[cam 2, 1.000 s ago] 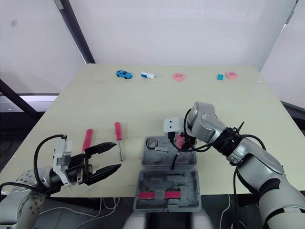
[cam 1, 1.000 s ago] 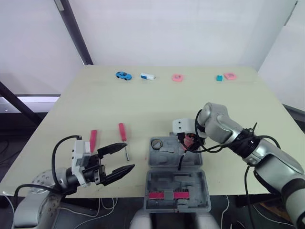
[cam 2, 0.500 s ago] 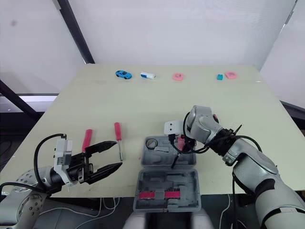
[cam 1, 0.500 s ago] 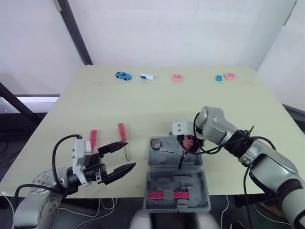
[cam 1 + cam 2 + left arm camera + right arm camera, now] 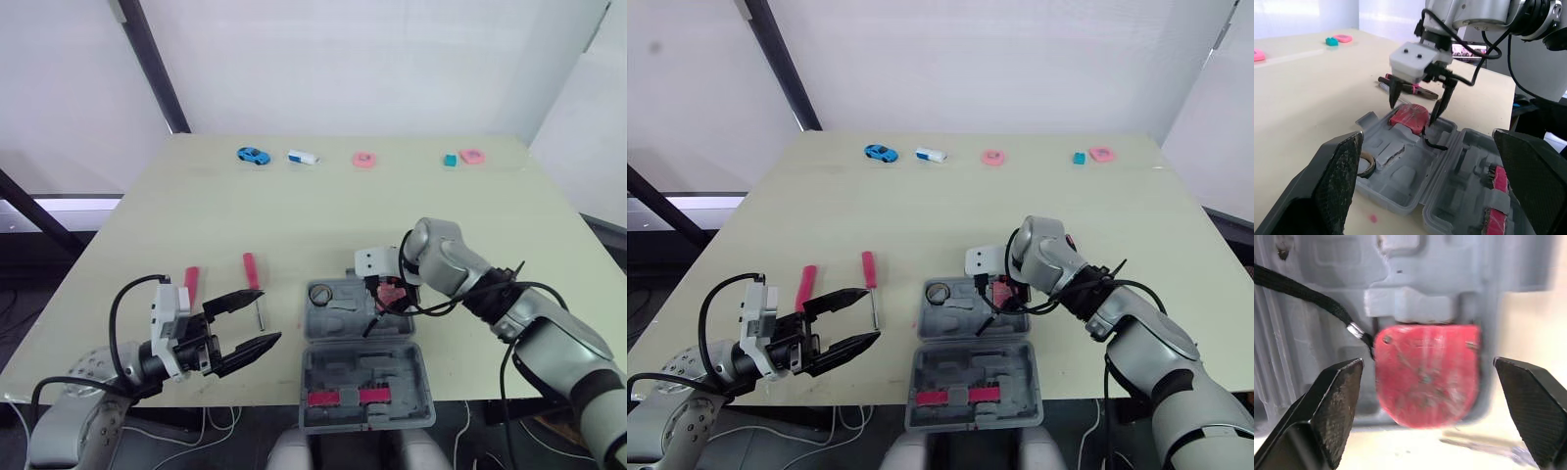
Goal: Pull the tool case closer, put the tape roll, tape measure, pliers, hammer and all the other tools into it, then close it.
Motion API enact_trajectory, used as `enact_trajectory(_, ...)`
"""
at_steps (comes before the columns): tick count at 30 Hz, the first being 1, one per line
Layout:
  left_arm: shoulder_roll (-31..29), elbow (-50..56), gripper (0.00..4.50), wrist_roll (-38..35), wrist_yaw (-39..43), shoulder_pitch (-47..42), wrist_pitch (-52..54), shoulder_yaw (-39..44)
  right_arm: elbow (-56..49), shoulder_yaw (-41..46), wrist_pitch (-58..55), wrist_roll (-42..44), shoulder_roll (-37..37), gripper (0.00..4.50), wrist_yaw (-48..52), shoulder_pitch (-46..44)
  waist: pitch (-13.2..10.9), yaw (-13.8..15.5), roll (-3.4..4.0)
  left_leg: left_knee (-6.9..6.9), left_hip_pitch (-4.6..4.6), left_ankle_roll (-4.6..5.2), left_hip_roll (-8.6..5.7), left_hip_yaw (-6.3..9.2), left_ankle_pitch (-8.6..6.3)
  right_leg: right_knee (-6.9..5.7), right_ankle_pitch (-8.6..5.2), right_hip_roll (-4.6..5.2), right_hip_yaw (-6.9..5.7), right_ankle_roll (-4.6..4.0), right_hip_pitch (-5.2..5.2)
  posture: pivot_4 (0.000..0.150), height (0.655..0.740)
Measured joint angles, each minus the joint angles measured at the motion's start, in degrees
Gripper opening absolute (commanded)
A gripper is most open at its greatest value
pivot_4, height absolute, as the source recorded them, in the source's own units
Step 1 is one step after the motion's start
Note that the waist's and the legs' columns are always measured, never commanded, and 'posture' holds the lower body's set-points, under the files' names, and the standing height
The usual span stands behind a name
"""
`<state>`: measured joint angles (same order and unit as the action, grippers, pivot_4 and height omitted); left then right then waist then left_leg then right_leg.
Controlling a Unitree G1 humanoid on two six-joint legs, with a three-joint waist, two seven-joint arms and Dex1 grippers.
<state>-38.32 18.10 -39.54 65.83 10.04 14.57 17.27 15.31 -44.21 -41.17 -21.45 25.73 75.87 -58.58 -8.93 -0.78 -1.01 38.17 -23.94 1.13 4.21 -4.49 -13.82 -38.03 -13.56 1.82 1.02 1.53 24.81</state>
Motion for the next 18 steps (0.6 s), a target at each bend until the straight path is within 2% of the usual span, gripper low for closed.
enact_trajectory(4, 0.1, 0.3, 4.50, -0.1, 0.0, -0.1, 0.1, -0.2, -9.5, 8.6, -3.3, 5.7, 2.7, 4.46, 0.8, 5.2, 0.0, 0.1, -0.02, -0.02, -0.01, 0.00, 0.00, 0.04, 0.00, 0.05, 0.00, 0.01, -0.05, 0.00, -0.04, 0.150, 0.7400)
enact_trajectory(7, 0.2, 0.4, 4.50, -0.2, 0.0, -0.2, 0.1, -0.5, -14.2, 24.0, 4.5, 17.1, 1.0, 4.46, -3.4, 16.2, 0.0, 0.1, -0.07, -0.03, 0.00, 0.00, 0.00, 0.06, 0.00, 0.06, 0.00, -0.01, -0.05, 0.01, -0.06, 0.150, 0.7400)
enact_trajectory(11, 0.2, 0.4, 4.50, -0.3, 0.0, -0.4, 0.1, -0.9, -11.4, 30.0, 14.5, 21.5, 0.9, 4.46, -6.9, 22.0, 0.0, 0.0, -0.07, -0.03, 0.05, 0.00, 0.00, 0.04, 0.00, 0.05, 0.00, -0.03, -0.01, 0.01, -0.08, 0.150, 0.7400)
enact_trajectory(14, 0.2, 0.4, 4.50, -0.3, 0.1, -0.8, 0.1, -1.4, -6.9, 32.4, 21.5, 23.5, 0.6, 3.61, -9.1, 25.9, 0.0, -0.1, -0.07, -0.03, 0.05, 0.00, 0.00, 0.03, 0.00, 0.05, 0.00, -0.06, 0.03, 0.01, -0.07, 0.150, 0.7400)
enact_trajectory(18, 0.2, 0.3, 4.50, -0.4, 0.2, -1.6, 0.2, -1.9, -2.5, 32.5, 28.2, 24.0, 0.2, 1.69, -10.2, 26.9, 0.0, -0.2, -0.07, -0.03, 0.06, 0.00, 0.01, 0.04, 0.00, 0.03, 0.00, -0.11, 0.07, 0.02, -0.07, 0.150, 0.7400)
